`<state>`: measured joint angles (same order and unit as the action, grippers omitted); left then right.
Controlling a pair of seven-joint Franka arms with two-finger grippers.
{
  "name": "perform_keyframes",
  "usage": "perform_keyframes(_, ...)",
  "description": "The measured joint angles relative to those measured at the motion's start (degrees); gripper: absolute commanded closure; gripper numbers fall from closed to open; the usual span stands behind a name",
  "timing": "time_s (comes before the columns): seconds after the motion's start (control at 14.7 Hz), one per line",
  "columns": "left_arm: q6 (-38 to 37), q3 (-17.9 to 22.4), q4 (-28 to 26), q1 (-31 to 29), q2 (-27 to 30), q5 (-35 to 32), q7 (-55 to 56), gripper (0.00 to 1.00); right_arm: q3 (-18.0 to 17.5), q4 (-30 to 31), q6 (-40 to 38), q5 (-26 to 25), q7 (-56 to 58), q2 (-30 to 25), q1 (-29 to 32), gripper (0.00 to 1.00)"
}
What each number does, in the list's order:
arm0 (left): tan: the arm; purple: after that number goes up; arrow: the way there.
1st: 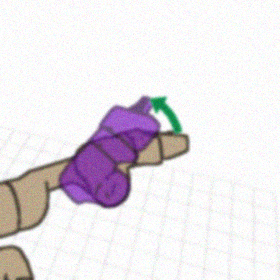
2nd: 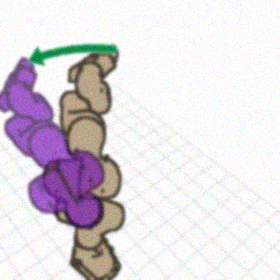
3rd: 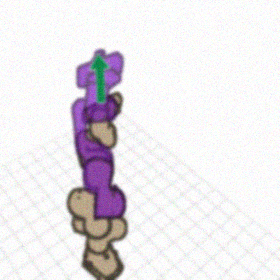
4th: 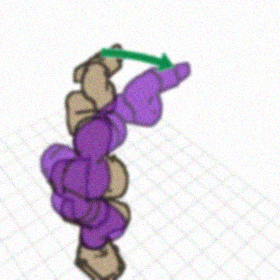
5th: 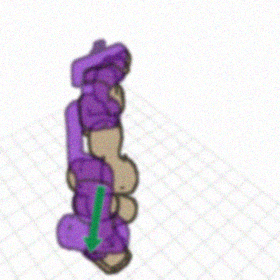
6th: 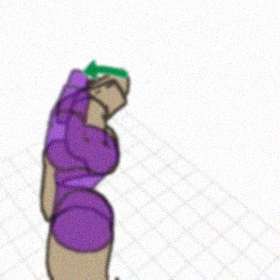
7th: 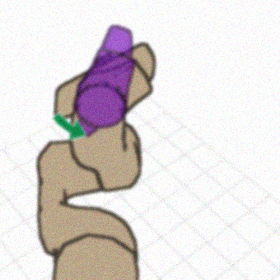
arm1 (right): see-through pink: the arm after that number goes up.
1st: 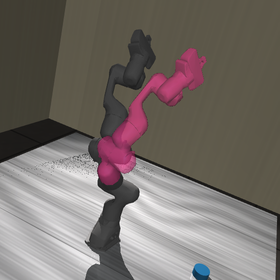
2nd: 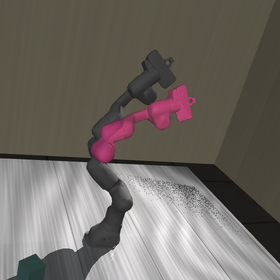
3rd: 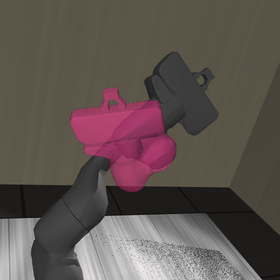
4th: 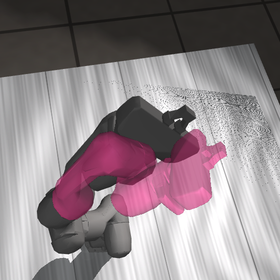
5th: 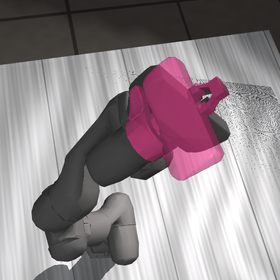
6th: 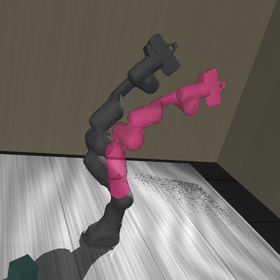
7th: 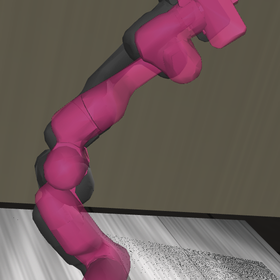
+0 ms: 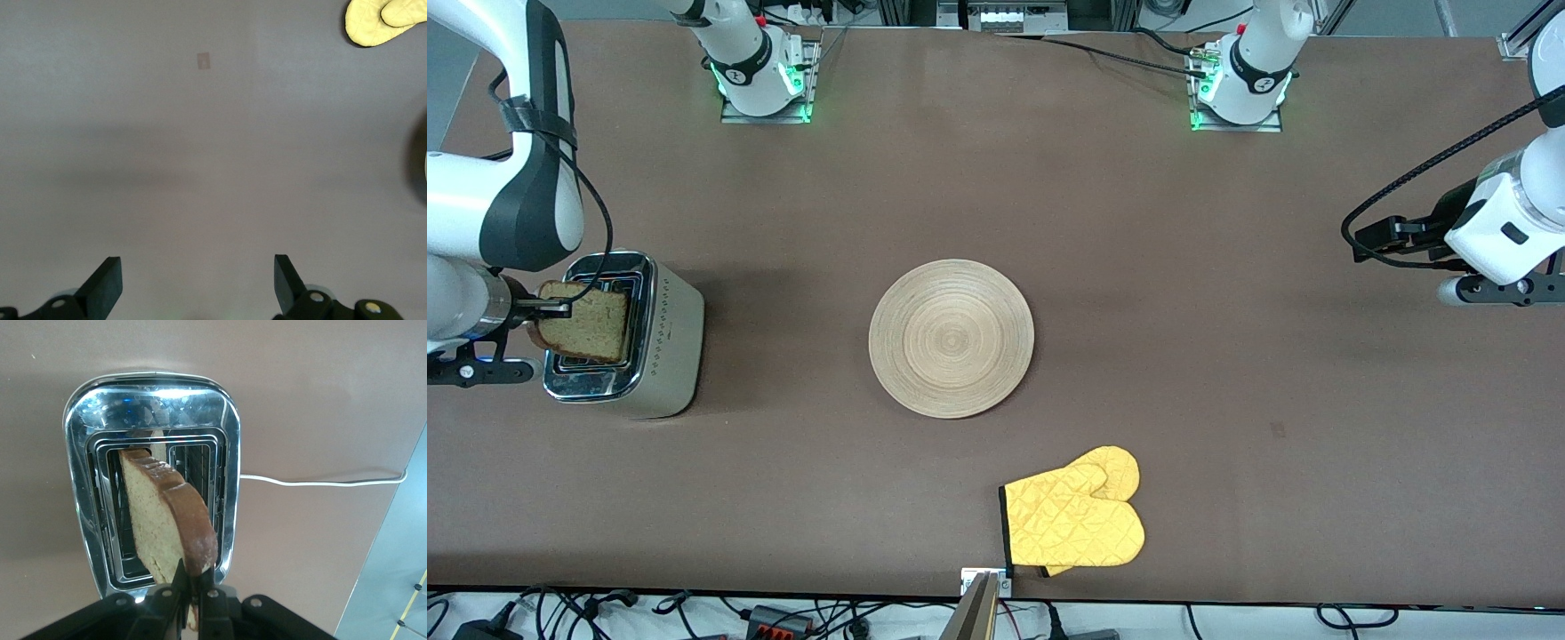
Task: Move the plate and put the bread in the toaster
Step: 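Lower the bread into the toaster slot with the right gripper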
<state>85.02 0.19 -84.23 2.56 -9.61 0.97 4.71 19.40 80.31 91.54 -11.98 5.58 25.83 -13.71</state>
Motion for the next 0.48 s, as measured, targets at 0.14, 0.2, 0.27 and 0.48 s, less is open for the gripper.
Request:
perform_keyframes(0.14, 0.00, 0.00, 0.00, -0.03, 0.00, 0.00, 0.01, 0.00, 0.00, 0.89, 0.01, 0.01, -0.02, 0.05, 0.00, 0.35)
perform_keyframes(0.2, 0.00, 0.00, 0.00, -0.05, 0.00, 0.00, 0.01, 0.00, -0.01, 1.25, 0.03, 0.02, -0.04, 0.08, 0.00, 0.00)
perform_keyframes(0.27, 0.00, 0.00, 0.00, -0.06, 0.00, 0.00, 0.01, 0.00, -0.01, 1.52, 0.07, 0.18, -0.07, 0.09, 0.01, 0.00)
perform_keyframes(0.48, 0.00, 0.00, 0.00, -0.06, 0.00, 0.00, 0.01, 0.00, -0.01, 1.74, 0.08, 1.91, -0.10, 0.05, 0.00, 0.00)
